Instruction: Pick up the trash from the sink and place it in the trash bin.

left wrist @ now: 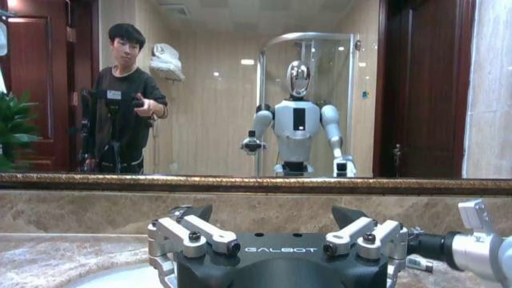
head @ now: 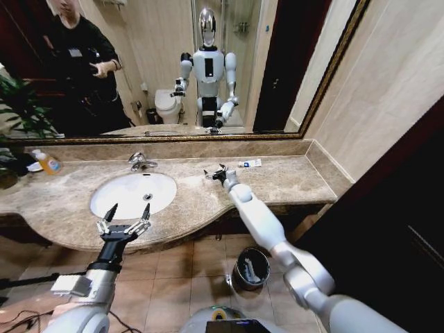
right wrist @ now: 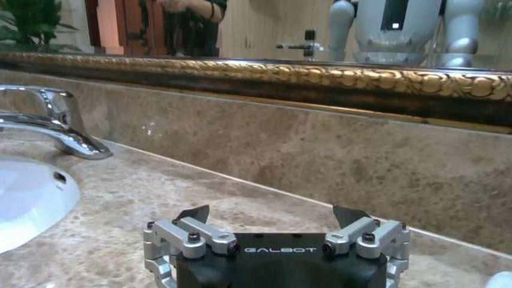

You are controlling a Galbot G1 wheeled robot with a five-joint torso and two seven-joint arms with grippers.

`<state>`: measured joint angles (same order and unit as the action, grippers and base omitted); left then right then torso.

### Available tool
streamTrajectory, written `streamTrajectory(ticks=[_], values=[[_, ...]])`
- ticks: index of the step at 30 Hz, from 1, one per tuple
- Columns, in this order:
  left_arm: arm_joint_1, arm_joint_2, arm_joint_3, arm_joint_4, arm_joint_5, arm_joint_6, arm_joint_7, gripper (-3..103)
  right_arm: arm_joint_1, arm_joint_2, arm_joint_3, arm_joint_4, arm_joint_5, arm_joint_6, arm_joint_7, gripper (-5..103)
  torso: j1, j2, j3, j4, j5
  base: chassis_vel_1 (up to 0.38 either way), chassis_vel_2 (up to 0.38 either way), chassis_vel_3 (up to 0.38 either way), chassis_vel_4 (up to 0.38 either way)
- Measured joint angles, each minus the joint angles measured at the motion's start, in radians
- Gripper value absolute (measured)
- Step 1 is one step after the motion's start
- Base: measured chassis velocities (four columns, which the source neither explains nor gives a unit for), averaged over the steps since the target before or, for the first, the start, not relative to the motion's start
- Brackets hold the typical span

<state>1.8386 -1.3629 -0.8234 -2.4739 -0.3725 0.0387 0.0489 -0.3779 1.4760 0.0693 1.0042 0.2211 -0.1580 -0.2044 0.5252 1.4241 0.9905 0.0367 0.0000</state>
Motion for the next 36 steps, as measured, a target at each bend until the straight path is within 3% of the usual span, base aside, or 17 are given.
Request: streamTrajectory(ticks=[2, 6, 11, 18, 21, 24, 25, 29, 31, 33, 36], values=[[0.0, 0.0, 0.0, 0.0, 0.0, 0.0, 0.0, 100, 0.025, -0.015, 0.001, -0.006, 0.023, -0.06, -0.011, 100, 0.0, 0.0, 0.0, 0.0001, 0.0001, 0.0, 0.0, 0.0, 0.0], [0.0, 0.0, 0.0, 0.0, 0.0, 0.0, 0.0, 100, 0.029, -0.04, -0.003, 0.007, 0.04, -0.113, -0.022, 100, 0.0, 0.0, 0.0, 0.0002, 0.0002, 0.0, 0.0, 0.0, 0.0], [0.0, 0.0, 0.0, 0.0, 0.0, 0.0, 0.0, 100, 0.016, -0.097, -0.006, 0.047, 0.059, -0.217, -0.097, 102, 0.0, 0.0, 0.0, 0.0, 0.0003, 0.0, 0.0, 0.0, 0.0], [0.0, 0.0, 0.0, 0.0, 0.0, 0.0, 0.0, 100, 0.038, -0.119, 0.005, 0.01, 0.065, -0.234, -0.134, 93, 0.0, 0.0, 0.0, 0.0001, 0.0001, 0.0, 0.0, 0.0, 0.0], [0.0, 0.0, 0.0, 0.0, 0.0, 0.0, 0.0, 100, 0.047, -0.132, 0.004, 0.001, 0.066, -0.234, -0.136, 80, 0.0, 0.0, 0.0, 0.0001, 0.0001, 0.0, 0.0, 0.0, 0.0], [0.0, 0.0, 0.0, 0.0, 0.0, 0.0, 0.0, 100, 0.048, -0.142, -0.003, 0.0, 0.067, -0.232, -0.13, 76, 0.0, 0.0, 0.0, 0.0001, 0.0001, 0.0, 0.0, 0.0, 0.0], [0.0, 0.0, 0.0, 0.0, 0.0, 0.0, 0.0, 100, 0.046, -0.15, -0.008, 0.002, 0.071, -0.236, -0.124, 65, 0.0, 0.0, 0.0, 0.0001, 0.0001, 0.0, 0.0, 0.0, 0.0], [0.0, 0.0, 0.0, 0.0, 0.0, 0.0, 0.0, 100, 0.04, -0.162, -0.012, 0.006, 0.073, -0.243, -0.123, 59, 0.0, 0.0, 0.0, 0.0001, 0.0001, 0.0, 0.0, 0.0, 0.0], [0.0, 0.0, 0.0, 0.0, 0.0, 0.0, 0.0, 100, 0.032, -0.17, -0.013, 0.01, 0.074, -0.242, -0.123, 42, 0.0, 0.0, 0.0, 0.0001, 0.0, 0.0, 0.0, 0.0, 0.0], [0.0, 0.0, 0.0, 0.0, 0.0, 0.0, 0.0, 100, 0.029, -0.173, -0.013, 0.013, 0.075, -0.241, -0.123, 42, 0.0, 0.0, 0.0, 0.0001, 0.0, 0.0, 0.0, 0.0, 0.0], [0.0, 0.0, 0.0, 0.0, 0.0, 0.0, 0.0, 100, 0.008, -0.187, -0.014, 0.036, 0.082, -0.234, -0.122, 27, 0.0, 0.0, 0.0, 0.0001, 0.0, 0.0, 0.0, 0.0, 0.0]])
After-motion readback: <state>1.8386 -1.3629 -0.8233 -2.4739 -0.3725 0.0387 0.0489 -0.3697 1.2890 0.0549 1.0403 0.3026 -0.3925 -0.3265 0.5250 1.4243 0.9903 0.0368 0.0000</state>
